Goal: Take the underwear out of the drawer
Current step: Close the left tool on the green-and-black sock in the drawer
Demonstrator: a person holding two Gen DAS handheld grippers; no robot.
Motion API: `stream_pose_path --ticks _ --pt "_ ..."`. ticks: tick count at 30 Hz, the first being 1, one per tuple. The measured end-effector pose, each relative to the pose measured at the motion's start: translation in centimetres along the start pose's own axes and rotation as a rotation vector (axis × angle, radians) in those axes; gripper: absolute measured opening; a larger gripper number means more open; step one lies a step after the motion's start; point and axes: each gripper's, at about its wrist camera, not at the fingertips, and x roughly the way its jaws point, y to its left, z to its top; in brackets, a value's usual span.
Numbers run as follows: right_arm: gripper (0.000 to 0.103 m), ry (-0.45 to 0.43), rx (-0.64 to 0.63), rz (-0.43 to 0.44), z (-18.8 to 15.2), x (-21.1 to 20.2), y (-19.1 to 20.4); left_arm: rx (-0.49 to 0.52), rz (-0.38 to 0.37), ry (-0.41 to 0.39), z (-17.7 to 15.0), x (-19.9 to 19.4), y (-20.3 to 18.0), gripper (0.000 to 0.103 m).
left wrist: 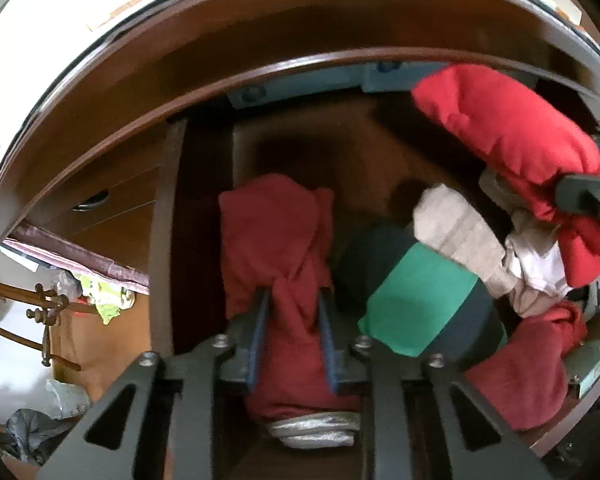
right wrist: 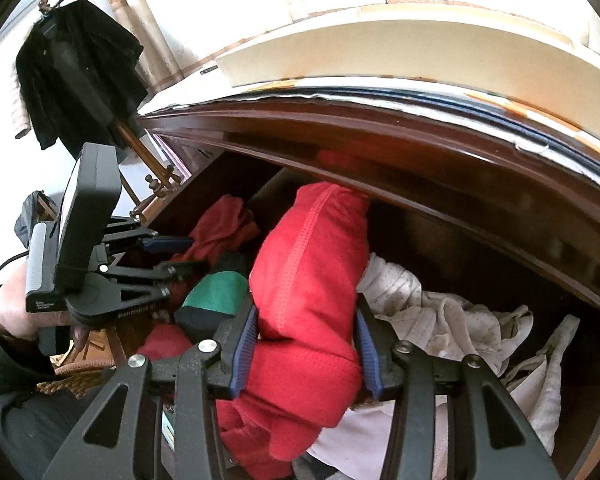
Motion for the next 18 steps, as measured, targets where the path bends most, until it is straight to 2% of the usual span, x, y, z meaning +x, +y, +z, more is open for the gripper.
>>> stream_pose_path --ticks 4,6,9,10,13,14,18 --pt "0.048 -0.001 -0.001 -0.006 0.0 0.1 0.0 -0.031 -0.061 -0.037 -0.4 -0.7 0.3 0.004" --pt "0.048 -0.004 0.001 -0.009 0.1 0.1 0.0 -0.018 -0.085 -0.067 -0.6 -1.4 -0.3 0.003" --pt "0.048 -0.005 0.004 -0.012 0.1 0.1 0.0 -0.014 -0.186 -0.118 -0.2 -2.6 -0.8 0.001" --pt "0.048 -0.006 0.004 -0.013 0.1 0.1 0.1 0.000 -0.195 -0.136 -0.1 -3.1 -1.2 0.001" --pt "0.048 -0.004 0.002 -0.018 0.1 0.2 0.2 0.032 -0.163 -0.139 0.1 -3.0 -1.8 0.001" --pt "0.048 -0.005 0.001 -0.019 0.1 0.1 0.3 0.022 -0.118 -0.144 0.1 -2.7 -1.6 0.003" --pt "0.048 -0.007 0.008 -0.013 0.1 0.1 0.2 0.024 -0.020 -0.123 0.1 -2.4 -1.3 0.005"
